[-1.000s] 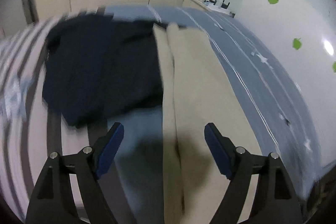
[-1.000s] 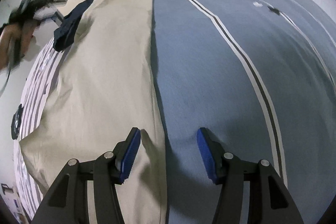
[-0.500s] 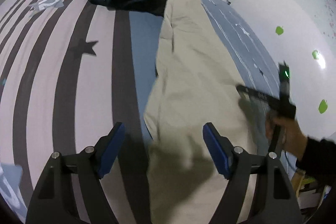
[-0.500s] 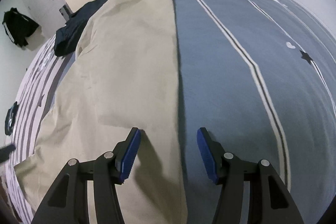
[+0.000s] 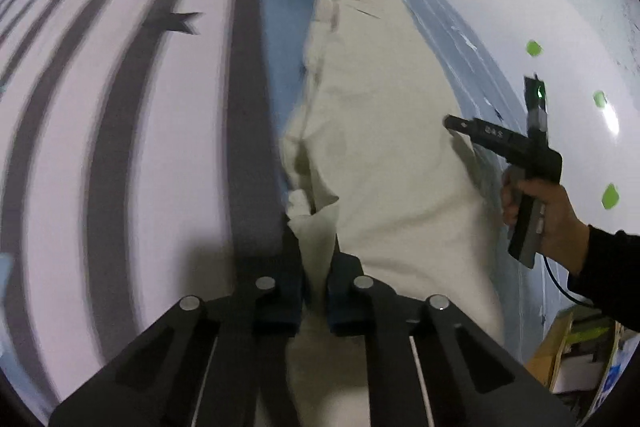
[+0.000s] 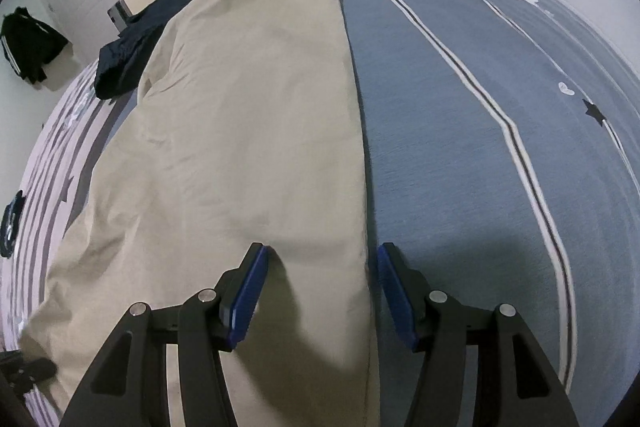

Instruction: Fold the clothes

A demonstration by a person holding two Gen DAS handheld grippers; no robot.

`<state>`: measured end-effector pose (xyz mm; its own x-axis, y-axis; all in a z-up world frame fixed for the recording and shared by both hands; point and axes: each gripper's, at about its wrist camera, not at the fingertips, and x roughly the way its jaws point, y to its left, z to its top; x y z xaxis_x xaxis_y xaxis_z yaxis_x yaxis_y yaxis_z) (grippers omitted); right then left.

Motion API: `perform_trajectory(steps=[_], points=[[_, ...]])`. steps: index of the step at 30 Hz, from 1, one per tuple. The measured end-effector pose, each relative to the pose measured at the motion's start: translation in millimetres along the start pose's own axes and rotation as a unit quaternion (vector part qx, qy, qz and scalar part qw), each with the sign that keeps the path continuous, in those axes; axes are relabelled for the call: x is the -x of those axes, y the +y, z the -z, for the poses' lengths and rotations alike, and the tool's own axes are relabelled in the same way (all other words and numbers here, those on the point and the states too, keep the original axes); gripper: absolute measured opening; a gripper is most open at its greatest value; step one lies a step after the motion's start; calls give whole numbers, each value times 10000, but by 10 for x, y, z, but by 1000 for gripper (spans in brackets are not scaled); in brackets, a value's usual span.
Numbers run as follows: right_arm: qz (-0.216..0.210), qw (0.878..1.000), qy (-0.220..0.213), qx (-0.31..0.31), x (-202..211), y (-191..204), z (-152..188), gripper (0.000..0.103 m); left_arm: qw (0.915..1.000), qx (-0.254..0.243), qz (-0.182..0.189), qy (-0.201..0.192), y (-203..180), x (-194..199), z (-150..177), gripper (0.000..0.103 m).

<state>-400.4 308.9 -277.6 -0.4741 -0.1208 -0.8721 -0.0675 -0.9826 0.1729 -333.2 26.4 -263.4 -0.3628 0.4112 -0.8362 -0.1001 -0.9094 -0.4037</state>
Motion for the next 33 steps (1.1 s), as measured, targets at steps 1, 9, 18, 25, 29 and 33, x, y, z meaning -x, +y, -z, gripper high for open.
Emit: perform_trajectory(steps=[1,9,18,25,29,33], points=[[-8,10000,-2,1,-6,41,0,54,9999,95,-127,14,86,43,32,7],[25,9997,-104,221,113,197,114,54,9975,630,-221,222,199,216,299,74],[-1,9999,-126,11,833,61,810,54,9970,283,34,725,-145,272,1221,72],[-72,9972,208,717,1016,393,1546,54,9959,-352,-557,622,-408,132,1657,44],[-31,9975,352,604,965,392,1784,54,9978,-239,-423,452,-418,156,1735,8],[-111,9987,368,346,987,356,1957,54,9993,-40,-246,271,-361,417,1819,2]])
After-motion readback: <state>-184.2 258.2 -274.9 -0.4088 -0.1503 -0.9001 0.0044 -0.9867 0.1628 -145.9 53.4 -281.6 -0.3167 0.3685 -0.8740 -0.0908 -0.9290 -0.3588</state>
